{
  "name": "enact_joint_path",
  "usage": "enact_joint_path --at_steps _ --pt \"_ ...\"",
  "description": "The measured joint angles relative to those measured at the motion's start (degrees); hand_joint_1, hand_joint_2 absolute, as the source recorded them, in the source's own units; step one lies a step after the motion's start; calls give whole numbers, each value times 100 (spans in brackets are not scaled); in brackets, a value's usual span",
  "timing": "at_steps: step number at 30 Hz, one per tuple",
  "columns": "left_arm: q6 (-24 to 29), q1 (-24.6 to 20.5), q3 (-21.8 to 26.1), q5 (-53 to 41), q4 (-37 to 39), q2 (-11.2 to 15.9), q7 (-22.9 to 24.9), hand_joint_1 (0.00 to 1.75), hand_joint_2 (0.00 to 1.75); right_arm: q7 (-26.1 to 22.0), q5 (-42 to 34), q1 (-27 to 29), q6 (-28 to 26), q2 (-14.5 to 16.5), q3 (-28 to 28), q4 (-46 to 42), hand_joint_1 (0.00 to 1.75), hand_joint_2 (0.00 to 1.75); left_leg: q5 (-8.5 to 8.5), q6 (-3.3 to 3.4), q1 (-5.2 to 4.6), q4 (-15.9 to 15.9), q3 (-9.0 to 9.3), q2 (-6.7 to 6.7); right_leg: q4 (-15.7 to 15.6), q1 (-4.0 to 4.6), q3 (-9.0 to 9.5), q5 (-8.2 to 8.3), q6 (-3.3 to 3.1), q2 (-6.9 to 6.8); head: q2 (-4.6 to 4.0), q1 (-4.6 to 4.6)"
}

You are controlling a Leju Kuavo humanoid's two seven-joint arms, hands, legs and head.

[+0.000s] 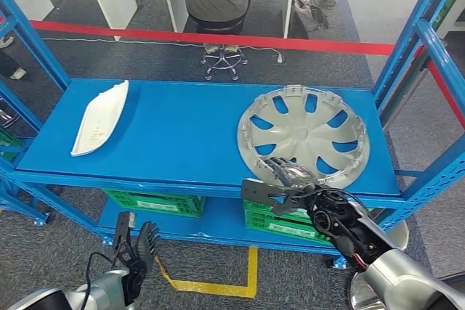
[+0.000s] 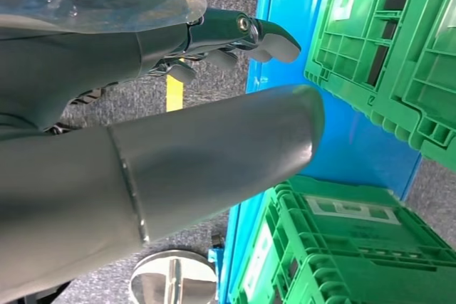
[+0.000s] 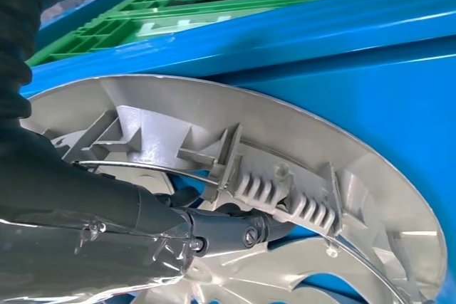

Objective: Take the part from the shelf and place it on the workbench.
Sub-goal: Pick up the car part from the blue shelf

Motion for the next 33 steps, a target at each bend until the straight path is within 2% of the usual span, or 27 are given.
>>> enact_joint_path --at_steps 20,25,33 --pt "0 7 0 16 0 -3 -5 0 0 -158 181 1 -203 368 -1 187 0 175 0 0 0 1 -33 -5 -5 0 -27 0 1 -5 0 1" --pt "0 4 -2 -1 0 -10 -1 0 0 -51 266 3 -199 435 -1 188 7 175 0 0 0 1 -43 -6 -5 0 -37 0 1 -5 0 0" --pt "2 1 -2 -10 0 -27 11 0 0 73 308 16 -186 449 -2 178 0 175 0 0 0 1 -50 -8 -6 0 -42 0 1 -8 0 1"
